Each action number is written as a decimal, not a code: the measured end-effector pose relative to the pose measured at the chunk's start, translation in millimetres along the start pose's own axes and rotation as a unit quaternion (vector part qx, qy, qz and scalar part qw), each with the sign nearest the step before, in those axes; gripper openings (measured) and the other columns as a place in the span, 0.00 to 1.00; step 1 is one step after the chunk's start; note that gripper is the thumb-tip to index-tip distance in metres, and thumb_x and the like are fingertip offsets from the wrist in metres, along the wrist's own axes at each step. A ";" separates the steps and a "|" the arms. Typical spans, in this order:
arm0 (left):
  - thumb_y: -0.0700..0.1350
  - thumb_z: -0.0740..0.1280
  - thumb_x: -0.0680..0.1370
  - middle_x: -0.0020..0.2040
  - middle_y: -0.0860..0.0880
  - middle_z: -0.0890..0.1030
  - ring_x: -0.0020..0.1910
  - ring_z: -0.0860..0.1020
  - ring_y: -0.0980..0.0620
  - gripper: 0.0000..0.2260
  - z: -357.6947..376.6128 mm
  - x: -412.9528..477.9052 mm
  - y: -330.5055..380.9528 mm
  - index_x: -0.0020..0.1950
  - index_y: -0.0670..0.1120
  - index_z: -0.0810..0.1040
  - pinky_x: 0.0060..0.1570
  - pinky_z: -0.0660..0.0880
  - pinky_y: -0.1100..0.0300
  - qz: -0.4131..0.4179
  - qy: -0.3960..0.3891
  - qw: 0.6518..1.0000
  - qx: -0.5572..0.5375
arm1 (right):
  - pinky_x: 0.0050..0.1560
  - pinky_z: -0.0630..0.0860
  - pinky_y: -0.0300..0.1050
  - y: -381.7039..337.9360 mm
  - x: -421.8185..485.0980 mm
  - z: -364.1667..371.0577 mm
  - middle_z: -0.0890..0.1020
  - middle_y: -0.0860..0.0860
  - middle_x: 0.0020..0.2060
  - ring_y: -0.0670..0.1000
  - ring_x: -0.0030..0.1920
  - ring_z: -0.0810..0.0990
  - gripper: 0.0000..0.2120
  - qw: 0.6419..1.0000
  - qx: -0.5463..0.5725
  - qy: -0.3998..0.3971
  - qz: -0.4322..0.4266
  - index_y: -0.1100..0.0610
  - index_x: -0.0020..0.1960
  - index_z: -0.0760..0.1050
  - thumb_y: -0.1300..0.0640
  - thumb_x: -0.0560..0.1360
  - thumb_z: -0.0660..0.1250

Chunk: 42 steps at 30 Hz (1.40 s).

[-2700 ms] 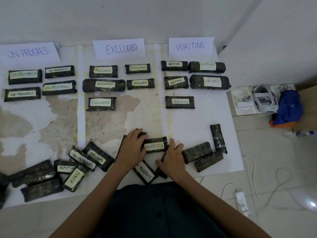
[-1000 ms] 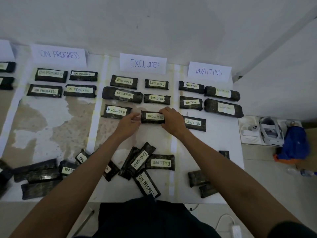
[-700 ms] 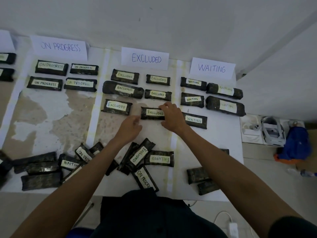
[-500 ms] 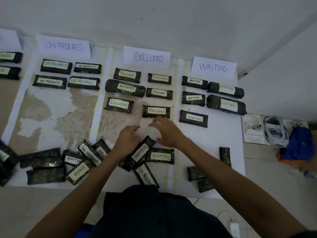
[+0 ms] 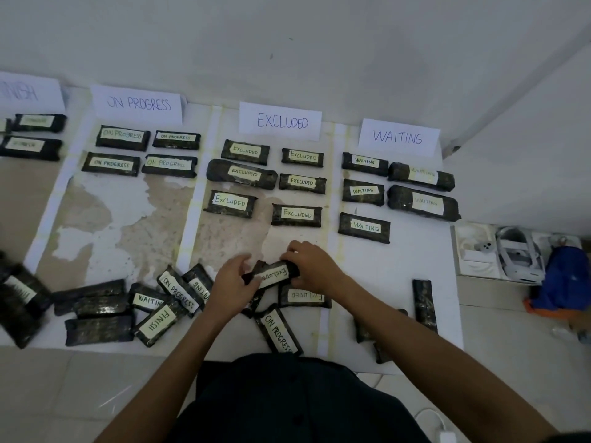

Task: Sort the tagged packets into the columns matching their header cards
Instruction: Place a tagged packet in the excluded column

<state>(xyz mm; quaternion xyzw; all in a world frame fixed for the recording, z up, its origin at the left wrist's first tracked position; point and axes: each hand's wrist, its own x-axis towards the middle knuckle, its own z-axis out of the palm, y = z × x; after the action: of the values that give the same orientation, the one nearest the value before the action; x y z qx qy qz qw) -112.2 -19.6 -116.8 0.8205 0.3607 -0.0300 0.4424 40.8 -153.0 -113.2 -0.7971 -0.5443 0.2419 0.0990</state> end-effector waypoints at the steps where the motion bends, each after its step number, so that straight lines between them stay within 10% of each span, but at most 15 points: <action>1: 0.44 0.70 0.73 0.55 0.46 0.73 0.52 0.73 0.49 0.24 -2.6 1.5 4.4 0.67 0.45 0.68 0.51 0.71 0.58 -0.040 0.019 0.998 -0.047 | 0.47 0.74 0.51 1.3 -2.6 -0.6 0.75 0.57 0.53 0.57 0.49 0.74 0.24 0.999 0.032 0.017 0.023 0.59 0.61 0.75 0.56 0.66 0.72; 6: 0.41 0.67 0.76 0.57 0.43 0.78 0.50 0.79 0.49 0.19 2.8 12.1 20.3 0.65 0.41 0.68 0.47 0.76 0.56 -0.225 -0.046 0.917 -0.327 | 0.49 0.76 0.45 -5.3 -12.5 1.8 0.76 0.54 0.51 0.53 0.50 0.76 0.24 0.970 0.169 0.102 0.139 0.59 0.59 0.75 0.55 0.65 0.74; 10: 0.40 0.69 0.75 0.56 0.40 0.79 0.50 0.81 0.48 0.18 17.3 23.6 28.3 0.61 0.38 0.67 0.44 0.80 0.56 -0.217 0.002 0.900 -0.379 | 0.49 0.76 0.44 -13.5 -12.1 3.8 0.77 0.54 0.53 0.51 0.50 0.76 0.25 0.960 0.209 0.087 0.163 0.58 0.60 0.73 0.52 0.66 0.75; 17: 0.41 0.65 0.77 0.50 0.47 0.78 0.48 0.77 0.48 0.10 7.8 67.2 64.5 0.58 0.44 0.72 0.42 0.74 0.59 0.037 -0.047 0.996 -0.072 | 0.52 0.73 0.43 5.4 -14.7 -19.8 0.75 0.53 0.56 0.49 0.49 0.74 0.26 0.931 0.243 0.109 0.250 0.56 0.66 0.68 0.52 0.71 0.70; 26: 0.46 0.62 0.79 0.57 0.50 0.79 0.60 0.69 0.45 0.09 48.7 107.7 68.7 0.58 0.53 0.76 0.59 0.59 0.48 0.188 -0.164 0.939 0.235 | 0.56 0.72 0.49 20.5 -57.5 2.9 0.73 0.55 0.59 0.55 0.58 0.72 0.29 0.974 0.100 -0.048 0.195 0.54 0.66 0.70 0.51 0.68 0.73; 32: 0.44 0.65 0.76 0.58 0.47 0.75 0.58 0.69 0.43 0.13 57.8 101.3 54.1 0.60 0.50 0.76 0.56 0.64 0.51 0.226 -0.094 0.948 0.203 | 0.51 0.70 0.55 11.8 -64.5 34.9 0.73 0.59 0.58 0.62 0.55 0.72 0.31 0.992 -0.076 -0.050 0.083 0.58 0.67 0.68 0.55 0.67 0.73; 42: 0.44 0.66 0.75 0.56 0.48 0.74 0.54 0.72 0.51 0.15 11.4 45.9 27.8 0.62 0.47 0.74 0.54 0.69 0.61 0.163 -0.084 0.981 0.065 | 0.51 0.71 0.51 3.6 -51.0 9.3 0.75 0.54 0.58 0.57 0.55 0.73 0.29 0.991 0.009 0.051 0.120 0.55 0.65 0.70 0.53 0.66 0.71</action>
<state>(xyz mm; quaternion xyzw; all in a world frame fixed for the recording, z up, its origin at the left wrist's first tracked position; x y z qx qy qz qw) -58.0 -11.8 -121.0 0.8898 0.1810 -0.0497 0.4159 24.3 -202.1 -108.6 -0.8670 -0.4368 0.2161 0.1042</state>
